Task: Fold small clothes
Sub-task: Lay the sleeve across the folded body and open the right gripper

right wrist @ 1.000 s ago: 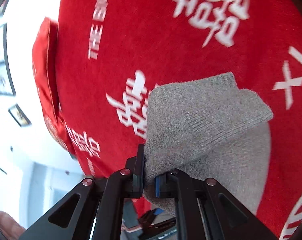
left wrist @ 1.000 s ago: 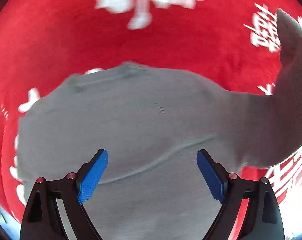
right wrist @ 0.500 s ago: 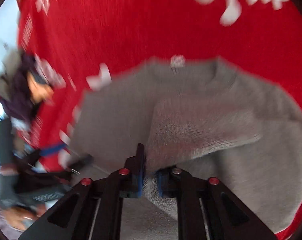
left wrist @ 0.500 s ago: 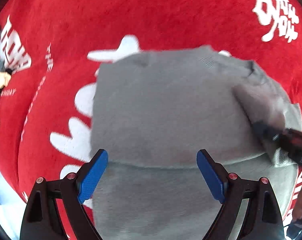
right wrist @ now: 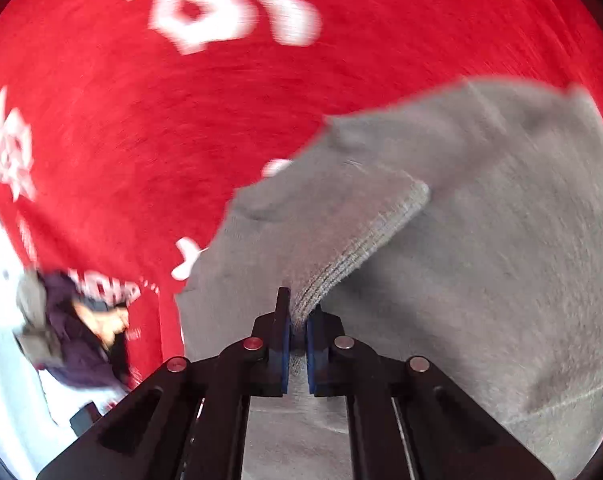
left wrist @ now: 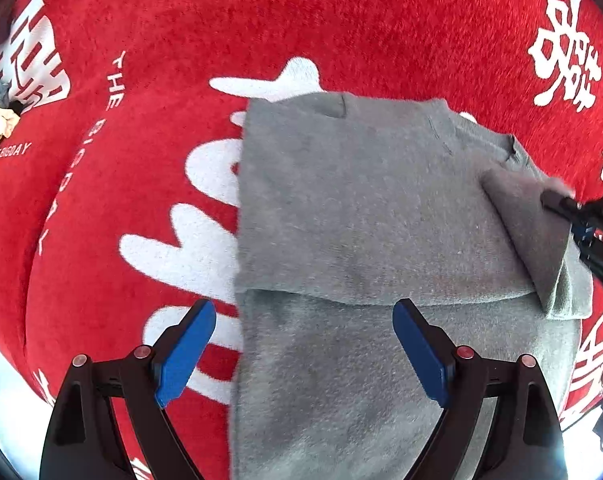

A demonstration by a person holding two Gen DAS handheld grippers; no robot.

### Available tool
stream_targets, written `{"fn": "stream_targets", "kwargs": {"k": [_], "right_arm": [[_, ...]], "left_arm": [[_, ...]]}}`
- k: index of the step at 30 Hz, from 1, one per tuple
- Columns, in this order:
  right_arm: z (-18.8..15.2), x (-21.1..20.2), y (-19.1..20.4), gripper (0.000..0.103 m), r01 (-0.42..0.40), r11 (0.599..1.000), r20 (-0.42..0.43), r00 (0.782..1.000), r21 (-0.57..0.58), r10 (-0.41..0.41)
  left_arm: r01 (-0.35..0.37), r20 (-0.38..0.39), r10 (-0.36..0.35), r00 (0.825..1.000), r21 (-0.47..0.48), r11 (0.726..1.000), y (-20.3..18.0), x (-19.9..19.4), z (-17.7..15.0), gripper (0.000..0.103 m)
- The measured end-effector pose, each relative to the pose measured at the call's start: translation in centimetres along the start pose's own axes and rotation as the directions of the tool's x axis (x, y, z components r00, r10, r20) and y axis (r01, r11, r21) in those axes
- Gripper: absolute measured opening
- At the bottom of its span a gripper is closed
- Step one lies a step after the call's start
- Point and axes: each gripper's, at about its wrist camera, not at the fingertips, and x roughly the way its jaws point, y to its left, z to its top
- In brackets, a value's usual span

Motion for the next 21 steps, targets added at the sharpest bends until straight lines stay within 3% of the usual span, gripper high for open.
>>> {"fn": "stream_targets", "kwargs": {"k": [3, 7, 10, 12, 13, 15, 16, 17, 19, 21], "right_arm": [[-1.3, 1.4, 6.0, 0.007, 0.017, 0.969, -0.016, 1.000, -0.246, -0.021], [-4.5, 5.3, 11.5, 0.007, 0.053, 0.856, -0.064, 0.993, -0.513, -0.100], [-7.3, 8.4, 13.0, 0.009, 0.099, 0.769, -0.091, 0.976, -0.632, -0.200], [-8.5, 9.8, 12.9, 0.011, 0.114, 0.737, -0.118, 0.960, -0.666, -0.256], [-9.0, 10.1, 12.9, 0.015, 0.129, 0.720, -0.118, 0.952, -0.682, -0.282], [-10.2, 9.9, 13.7, 0.038, 0.146, 0.659, -0.088, 0.947, -0.738, -0.308], [-10.8, 9.7, 14.1, 0.058, 0.141, 0.633, -0.085, 0.946, -0.761, -0.313], [-11.5, 9.3, 14.5, 0.059, 0.140, 0.608, -0.078, 0.945, -0.781, -0.318], [-11.9, 8.1, 14.5, 0.059, 0.118, 0.602, -0.094, 0.947, -0.790, -0.308], [-11.4, 6.4, 13.4, 0.059, 0.103, 0.663, -0.116, 0.954, -0.742, -0.278]], "left_arm": [[-0.004, 0.015, 0.004, 1.000, -0.005, 1.000, 0.8, -0.8, -0.4, 0.091], [-0.021, 0.001, 0.021, 1.000, -0.023, 1.000, 2.4, -0.5, -0.9, 0.091], [-0.032, -0.006, 0.032, 0.999, -0.035, 0.999, 3.5, -0.4, -1.2, 0.091], [-0.036, -0.008, 0.036, 0.999, -0.039, 0.999, 4.0, -0.5, -1.4, 0.091], [-0.038, -0.008, 0.038, 0.999, -0.040, 0.998, 4.1, -0.5, -1.5, 0.091], [-0.039, -0.006, 0.039, 0.999, -0.046, 0.998, 4.4, -0.7, -1.5, 0.091], [-0.039, -0.002, 0.039, 0.999, -0.050, 0.998, 4.5, -0.9, -1.5, 0.091], [-0.041, 0.006, 0.042, 0.999, -0.061, 0.997, 4.6, -1.2, -1.4, 0.091], [-0.037, 0.014, 0.038, 0.999, -0.075, 0.996, 4.7, -1.7, -1.0, 0.091], [-0.029, 0.035, 0.032, 0.999, -0.082, 0.996, 4.6, -2.3, -0.5, 0.091]]}}
